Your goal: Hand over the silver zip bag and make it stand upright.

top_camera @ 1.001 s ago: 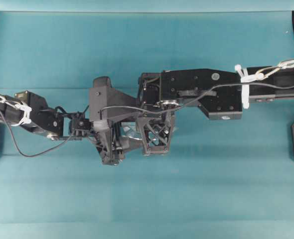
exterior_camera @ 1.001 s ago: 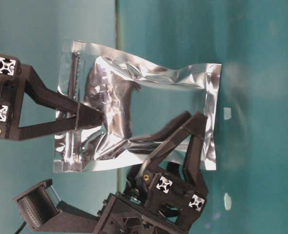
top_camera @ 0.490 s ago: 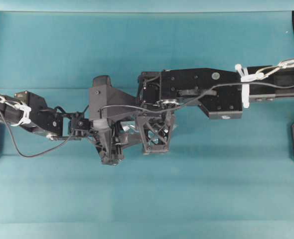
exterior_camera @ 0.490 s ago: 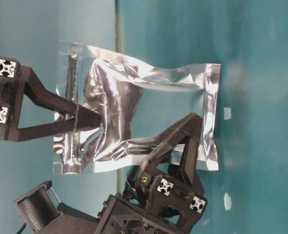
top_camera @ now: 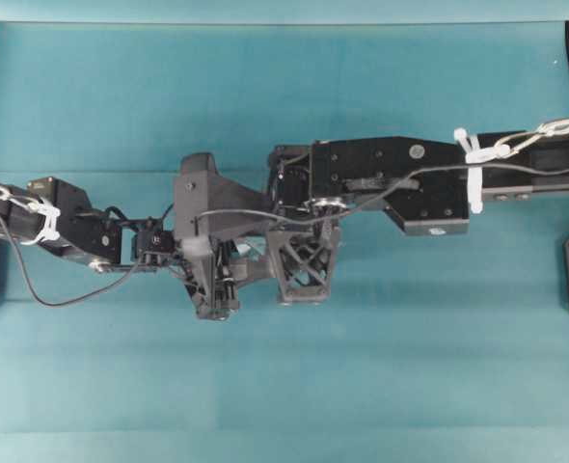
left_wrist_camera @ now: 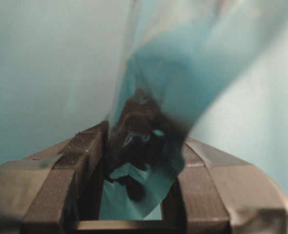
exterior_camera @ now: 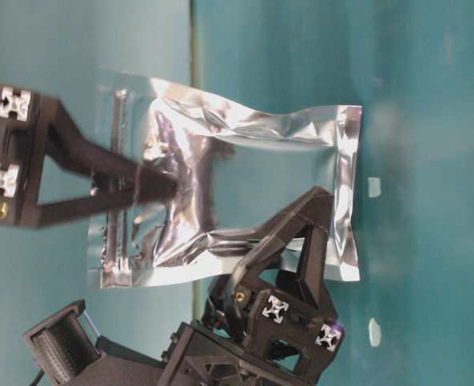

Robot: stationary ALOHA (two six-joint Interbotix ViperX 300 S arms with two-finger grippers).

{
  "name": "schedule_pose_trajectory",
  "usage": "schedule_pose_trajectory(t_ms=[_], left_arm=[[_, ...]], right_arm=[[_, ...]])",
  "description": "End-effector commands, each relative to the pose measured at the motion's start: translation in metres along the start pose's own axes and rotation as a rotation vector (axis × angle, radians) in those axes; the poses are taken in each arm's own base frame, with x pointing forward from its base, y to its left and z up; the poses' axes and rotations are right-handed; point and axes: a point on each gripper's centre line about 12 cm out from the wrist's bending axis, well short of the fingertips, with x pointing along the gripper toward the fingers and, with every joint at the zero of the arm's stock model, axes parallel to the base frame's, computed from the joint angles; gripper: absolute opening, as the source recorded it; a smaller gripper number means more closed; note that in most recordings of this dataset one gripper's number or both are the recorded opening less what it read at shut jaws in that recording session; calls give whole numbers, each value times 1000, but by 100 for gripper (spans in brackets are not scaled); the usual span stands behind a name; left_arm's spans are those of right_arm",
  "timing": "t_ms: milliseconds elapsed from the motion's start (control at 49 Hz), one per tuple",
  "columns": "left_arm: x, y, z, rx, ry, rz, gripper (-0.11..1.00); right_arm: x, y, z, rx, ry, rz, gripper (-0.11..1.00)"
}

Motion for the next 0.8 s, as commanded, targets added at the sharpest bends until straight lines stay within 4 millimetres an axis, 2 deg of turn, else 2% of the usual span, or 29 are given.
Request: schedule_pose_trajectory(t_ms=[0, 82, 204, 388, 511, 776], left_arm=[[0, -2, 3, 5, -10, -6, 31], [0, -2, 2, 5, -8, -6, 31], [-1, -2, 1, 7, -4, -6, 31], [-2, -2, -1, 8, 1, -8, 31], [-2, -3, -1, 8, 1, -9, 30], [-2, -3, -3, 9, 20, -7, 30]], right_arm=[[-11, 3, 1, -17, -29, -1, 80], [-13, 2, 0, -11, -33, -6, 92], [-21, 2, -2, -3, -42, -13, 89], [-43, 1, -12, 16, -81, -24, 89], [-56, 2, -24, 37, -104, -29, 89], [-71, 6, -55, 69, -169, -37, 89]])
